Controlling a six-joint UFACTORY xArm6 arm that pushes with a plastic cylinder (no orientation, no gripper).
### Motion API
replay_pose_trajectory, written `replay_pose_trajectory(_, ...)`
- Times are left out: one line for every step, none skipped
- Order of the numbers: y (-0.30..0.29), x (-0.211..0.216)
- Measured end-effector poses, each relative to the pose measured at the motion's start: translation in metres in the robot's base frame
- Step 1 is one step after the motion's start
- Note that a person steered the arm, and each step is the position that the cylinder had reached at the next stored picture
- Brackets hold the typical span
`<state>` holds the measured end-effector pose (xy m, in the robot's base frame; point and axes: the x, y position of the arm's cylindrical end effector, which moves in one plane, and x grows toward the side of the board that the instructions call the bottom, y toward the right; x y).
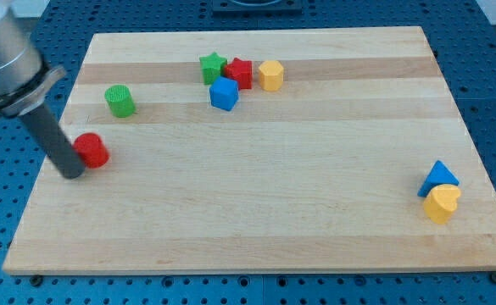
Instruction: Move green circle along with red circle into group of blocks
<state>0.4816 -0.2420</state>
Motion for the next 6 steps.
replay_pose_trajectory(0.030,-0.037)
replay_pose_trajectory(0.059,-0.079)
replay_pose_trajectory(0.084,-0.108)
replay_pose_trajectory(0.086,-0.105)
replay_pose_trajectory(0.063,-0.080)
replay_pose_trajectory(0.025,-0.044)
